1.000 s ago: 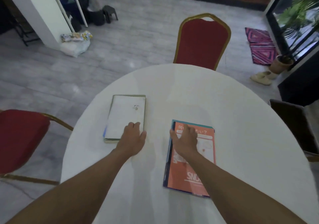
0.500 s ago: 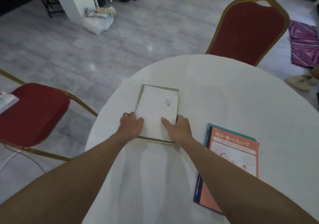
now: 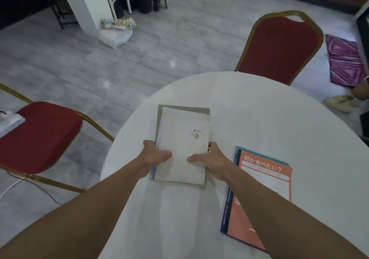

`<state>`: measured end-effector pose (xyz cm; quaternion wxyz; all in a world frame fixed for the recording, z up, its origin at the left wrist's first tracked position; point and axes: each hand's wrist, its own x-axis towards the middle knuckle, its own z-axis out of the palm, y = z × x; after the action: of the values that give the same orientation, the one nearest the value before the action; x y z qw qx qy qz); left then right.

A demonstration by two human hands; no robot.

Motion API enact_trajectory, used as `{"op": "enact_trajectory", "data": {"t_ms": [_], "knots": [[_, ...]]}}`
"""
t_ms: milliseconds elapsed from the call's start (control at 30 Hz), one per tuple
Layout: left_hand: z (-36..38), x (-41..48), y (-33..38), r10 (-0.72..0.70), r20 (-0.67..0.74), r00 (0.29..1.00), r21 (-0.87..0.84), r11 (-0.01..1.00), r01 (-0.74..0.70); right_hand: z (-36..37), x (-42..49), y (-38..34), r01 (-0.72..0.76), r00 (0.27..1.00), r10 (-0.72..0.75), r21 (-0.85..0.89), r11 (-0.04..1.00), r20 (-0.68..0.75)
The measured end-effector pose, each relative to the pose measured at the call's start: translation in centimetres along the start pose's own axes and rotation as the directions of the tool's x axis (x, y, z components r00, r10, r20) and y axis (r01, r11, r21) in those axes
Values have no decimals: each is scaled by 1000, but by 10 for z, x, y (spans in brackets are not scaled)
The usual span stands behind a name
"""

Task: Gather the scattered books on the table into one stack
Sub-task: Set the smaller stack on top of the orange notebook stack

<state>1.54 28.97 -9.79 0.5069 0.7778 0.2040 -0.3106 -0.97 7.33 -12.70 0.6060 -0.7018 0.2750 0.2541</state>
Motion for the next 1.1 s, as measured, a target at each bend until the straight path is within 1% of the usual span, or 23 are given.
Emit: {"op": "enact_trajectory", "data": {"t_ms": [67,167,267,333,433,533,600,700,800,900,1000,1100], "knots": [[1,-16,2,102,6,995,-19,995,-101,-1,-22,-6,113,993,-113,6,994,-24],[-1,-41,9,288,46,957,-21,958,-287,-6,-51,-9,265,964,-265,11,964,-7],[5,-62,1,366,49,929,-45,930,-364,-9,-75,2,306,950,-305,18,952,-69],[12,-76,-11,399,45,916,-13,917,-399,-10,-84,19,321,941,-317,14,947,-116],[17,-86,-25,408,29,913,19,913,-408,-7,-91,38,367,921,-364,-8,930,-136],[17,-95,-22,420,-4,908,-49,906,-419,-2,-99,33,392,909,-381,36,919,-170],[19,-101,-18,436,-47,899,-92,894,-439,-1,-106,24,388,910,-367,79,918,-193],[21,-103,-16,422,-83,903,-85,900,-428,-3,-106,21,365,923,-349,82,928,-163],[19,-99,-21,393,-70,917,-59,916,-397,-6,-107,21,355,927,-347,35,934,-147],[17,-98,-18,374,-20,927,-48,926,-374,-9,-108,18,368,921,-363,9,930,-142],[14,-98,-14,401,-31,916,-17,916,-401,-12,-107,13,377,919,-376,-15,926,-117],[14,-97,-14,415,-42,909,5,910,-415,-12,-107,13,377,918,-375,-11,926,-126]]}}
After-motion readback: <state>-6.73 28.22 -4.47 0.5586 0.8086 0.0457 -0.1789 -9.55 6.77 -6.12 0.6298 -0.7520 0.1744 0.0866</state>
